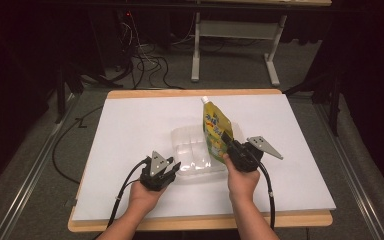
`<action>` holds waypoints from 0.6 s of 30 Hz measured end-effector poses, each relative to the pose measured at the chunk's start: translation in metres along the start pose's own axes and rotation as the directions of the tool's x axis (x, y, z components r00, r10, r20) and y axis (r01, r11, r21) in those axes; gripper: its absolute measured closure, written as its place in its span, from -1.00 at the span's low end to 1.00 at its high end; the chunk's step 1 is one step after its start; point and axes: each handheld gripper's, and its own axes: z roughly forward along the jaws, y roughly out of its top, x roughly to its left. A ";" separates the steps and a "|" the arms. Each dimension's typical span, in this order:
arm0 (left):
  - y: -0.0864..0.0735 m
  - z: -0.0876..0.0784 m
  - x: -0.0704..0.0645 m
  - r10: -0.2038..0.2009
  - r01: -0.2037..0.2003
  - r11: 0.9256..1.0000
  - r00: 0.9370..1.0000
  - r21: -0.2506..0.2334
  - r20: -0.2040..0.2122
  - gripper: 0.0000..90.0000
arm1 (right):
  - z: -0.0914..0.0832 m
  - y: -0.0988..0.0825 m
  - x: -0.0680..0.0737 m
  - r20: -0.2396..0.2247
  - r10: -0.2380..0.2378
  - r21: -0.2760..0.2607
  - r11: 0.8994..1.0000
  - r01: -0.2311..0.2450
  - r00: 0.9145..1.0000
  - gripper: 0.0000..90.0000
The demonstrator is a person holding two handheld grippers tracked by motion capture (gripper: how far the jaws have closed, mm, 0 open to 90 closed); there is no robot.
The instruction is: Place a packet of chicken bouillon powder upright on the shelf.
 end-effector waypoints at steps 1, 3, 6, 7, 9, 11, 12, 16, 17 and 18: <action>0.000 0.000 0.000 0.001 -0.001 1.000 1.000 0.000 0.001 0.50 | -0.001 -0.001 0.000 0.000 -0.004 0.003 1.000 0.004 1.000 0.99; 0.000 0.000 0.000 0.001 -0.001 1.000 1.000 -0.001 -0.001 0.50 | -0.003 -0.004 -0.002 0.002 -0.015 0.013 1.000 0.015 1.000 0.98; 0.000 0.000 0.001 0.003 -0.003 1.000 1.000 0.001 0.000 0.50 | -0.006 -0.006 -0.004 0.003 -0.024 0.024 0.999 0.024 1.000 0.98; 0.001 0.001 0.002 0.004 -0.004 1.000 1.000 0.001 0.000 0.50 | -0.007 -0.008 -0.006 0.003 -0.028 0.029 0.999 0.028 1.000 0.97; 0.001 0.001 0.002 0.003 -0.003 1.000 1.000 0.003 0.003 0.51 | -0.010 -0.011 -0.009 0.001 -0.043 0.053 0.998 0.043 0.999 0.94; 0.001 0.001 0.003 0.006 -0.006 1.000 1.000 0.005 0.003 0.51 | -0.012 -0.011 -0.009 -0.003 -0.058 0.062 0.996 0.058 0.998 0.94; 0.001 0.001 0.003 0.006 -0.006 1.000 1.000 0.005 0.003 0.51 | -0.012 -0.011 -0.009 -0.003 -0.058 0.062 0.996 0.058 0.998 0.94; 0.002 0.001 0.004 0.010 -0.010 1.000 1.000 0.006 -0.002 0.52 | -0.013 -0.009 -0.006 -0.015 -0.099 0.089 0.991 0.100 0.995 0.86; 0.002 0.002 0.004 0.007 -0.007 1.000 1.000 0.006 -0.004 0.53 | -0.012 -0.008 -0.005 -0.020 -0.102 0.098 0.990 0.103 0.995 0.82; 0.002 0.002 0.005 0.002 -0.002 1.000 1.000 0.006 -0.007 0.54 | -0.012 -0.008 -0.006 -0.028 -0.107 0.103 0.989 0.109 0.994 0.76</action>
